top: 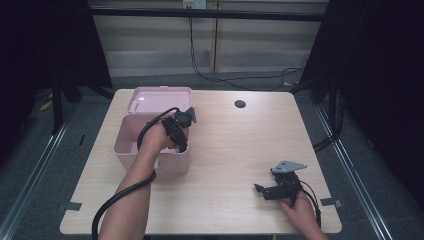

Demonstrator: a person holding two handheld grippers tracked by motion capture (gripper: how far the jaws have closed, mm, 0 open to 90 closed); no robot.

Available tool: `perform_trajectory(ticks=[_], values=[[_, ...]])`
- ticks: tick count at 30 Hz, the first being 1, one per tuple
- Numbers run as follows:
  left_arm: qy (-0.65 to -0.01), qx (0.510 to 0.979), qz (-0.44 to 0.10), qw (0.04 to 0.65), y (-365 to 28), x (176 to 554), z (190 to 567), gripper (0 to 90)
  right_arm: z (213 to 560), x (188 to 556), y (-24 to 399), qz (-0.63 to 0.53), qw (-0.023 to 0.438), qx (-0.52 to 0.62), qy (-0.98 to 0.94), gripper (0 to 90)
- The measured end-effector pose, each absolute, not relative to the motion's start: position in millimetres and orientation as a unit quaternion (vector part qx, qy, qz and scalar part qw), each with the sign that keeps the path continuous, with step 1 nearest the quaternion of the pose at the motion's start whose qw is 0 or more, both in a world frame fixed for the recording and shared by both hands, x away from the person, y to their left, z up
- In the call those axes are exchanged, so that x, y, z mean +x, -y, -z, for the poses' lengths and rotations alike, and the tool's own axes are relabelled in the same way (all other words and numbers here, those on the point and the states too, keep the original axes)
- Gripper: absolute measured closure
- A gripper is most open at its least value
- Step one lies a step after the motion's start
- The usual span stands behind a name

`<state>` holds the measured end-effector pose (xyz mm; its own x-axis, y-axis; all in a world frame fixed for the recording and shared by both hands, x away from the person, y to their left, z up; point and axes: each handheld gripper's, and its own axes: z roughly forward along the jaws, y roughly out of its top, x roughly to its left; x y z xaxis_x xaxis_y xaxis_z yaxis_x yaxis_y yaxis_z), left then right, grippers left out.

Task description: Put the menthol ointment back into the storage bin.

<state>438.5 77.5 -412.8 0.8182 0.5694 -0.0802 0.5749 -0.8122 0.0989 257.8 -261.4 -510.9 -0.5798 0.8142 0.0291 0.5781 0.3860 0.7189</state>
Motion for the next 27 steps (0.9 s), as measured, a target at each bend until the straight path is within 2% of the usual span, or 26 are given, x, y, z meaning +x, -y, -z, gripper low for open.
perform_trajectory(ticks=[13,27], values=[[-0.303,0.950,0.027,0.064,-80.8,438.9,411.8,52.5,510.9,257.9,261.4,-0.354,0.167,0.426,-0.816,12.1],[-0.308,0.948,0.025,0.070,-82.5,439.9,412.0,51.3,510.9,257.9,261.4,-0.354,0.167,0.426,-0.816,12.1]])
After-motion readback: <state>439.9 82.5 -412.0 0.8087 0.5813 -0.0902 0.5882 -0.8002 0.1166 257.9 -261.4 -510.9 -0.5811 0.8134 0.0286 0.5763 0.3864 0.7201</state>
